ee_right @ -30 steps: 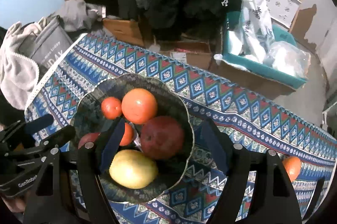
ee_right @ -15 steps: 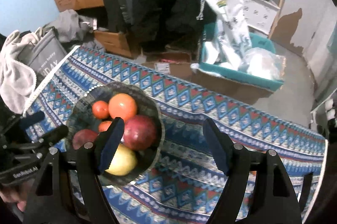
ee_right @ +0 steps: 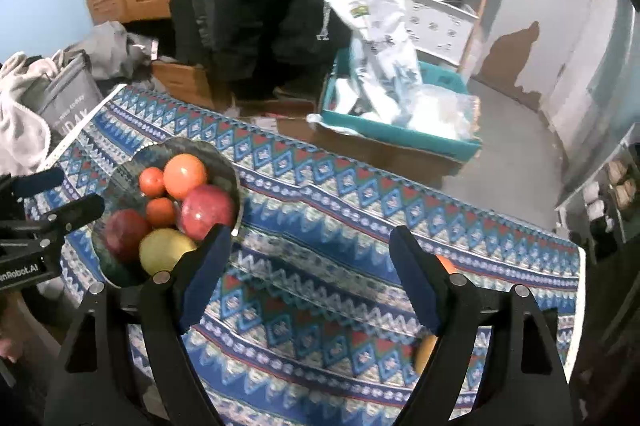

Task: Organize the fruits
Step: 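Withdraw both grippers from the plate toward the last tangerine and yellow fruit, then lower the right gripper onto the yellow fruit while the left gripper approaches the tangerine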

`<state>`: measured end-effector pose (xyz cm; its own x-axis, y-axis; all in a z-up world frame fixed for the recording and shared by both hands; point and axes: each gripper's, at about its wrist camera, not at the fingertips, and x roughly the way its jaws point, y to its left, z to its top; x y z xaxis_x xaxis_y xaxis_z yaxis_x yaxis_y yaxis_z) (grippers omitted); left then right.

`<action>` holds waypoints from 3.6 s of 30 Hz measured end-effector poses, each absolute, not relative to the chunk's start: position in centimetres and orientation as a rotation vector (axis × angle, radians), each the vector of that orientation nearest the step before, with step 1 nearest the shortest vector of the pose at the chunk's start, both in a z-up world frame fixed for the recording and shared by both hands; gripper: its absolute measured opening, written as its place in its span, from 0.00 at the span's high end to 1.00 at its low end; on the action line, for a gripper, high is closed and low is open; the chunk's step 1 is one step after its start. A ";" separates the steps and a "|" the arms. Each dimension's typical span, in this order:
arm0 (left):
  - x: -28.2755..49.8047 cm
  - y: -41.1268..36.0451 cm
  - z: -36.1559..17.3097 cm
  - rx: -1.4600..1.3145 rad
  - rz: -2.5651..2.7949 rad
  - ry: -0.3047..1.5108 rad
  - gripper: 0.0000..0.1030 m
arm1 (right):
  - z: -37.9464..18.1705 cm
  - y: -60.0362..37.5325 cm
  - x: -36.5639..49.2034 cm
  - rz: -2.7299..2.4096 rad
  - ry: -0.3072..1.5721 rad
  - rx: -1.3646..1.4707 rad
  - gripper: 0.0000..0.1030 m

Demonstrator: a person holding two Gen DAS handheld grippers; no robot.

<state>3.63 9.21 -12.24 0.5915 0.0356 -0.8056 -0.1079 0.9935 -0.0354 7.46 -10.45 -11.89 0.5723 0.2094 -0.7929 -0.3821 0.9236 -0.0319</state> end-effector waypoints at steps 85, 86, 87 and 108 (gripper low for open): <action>12.1 -12.1 -21.3 0.062 -0.226 1.193 0.22 | -26.5 -31.5 11.1 0.098 1.196 0.018 0.34; 12.4 -12.4 -21.3 0.068 -0.230 1.191 0.22 | -26.7 -31.8 11.3 0.099 1.199 0.024 0.34; 12.7 -12.8 -21.1 0.078 -0.234 1.189 0.22 | -26.8 -32.2 11.4 0.097 1.197 0.029 0.34; 15.7 -18.0 -24.1 0.126 -0.318 1.224 0.21 | -27.3 -35.9 8.9 0.122 1.234 0.180 0.34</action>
<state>15.68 -18.00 -24.06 0.3027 -0.1723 -0.9374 0.3065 0.9489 -0.0755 8.90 -35.91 -27.26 0.3265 0.1894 -0.9260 0.0048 0.9794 0.2020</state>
